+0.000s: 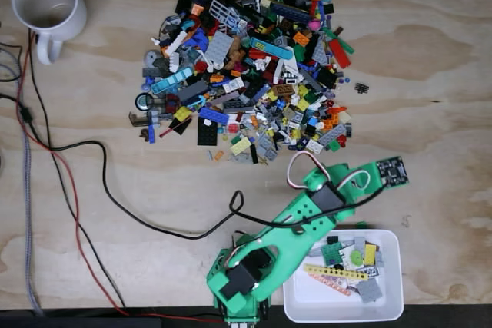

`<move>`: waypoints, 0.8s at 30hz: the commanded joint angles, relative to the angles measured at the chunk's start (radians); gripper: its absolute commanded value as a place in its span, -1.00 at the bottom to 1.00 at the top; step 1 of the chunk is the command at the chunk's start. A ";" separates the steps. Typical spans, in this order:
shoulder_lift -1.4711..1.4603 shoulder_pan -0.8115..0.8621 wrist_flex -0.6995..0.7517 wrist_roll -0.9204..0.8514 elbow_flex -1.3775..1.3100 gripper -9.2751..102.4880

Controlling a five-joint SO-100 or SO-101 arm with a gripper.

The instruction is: Find the closest Lego and put it in the bin.

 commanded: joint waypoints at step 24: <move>0.293 0.218 -0.400 -0.373 0.272 -0.82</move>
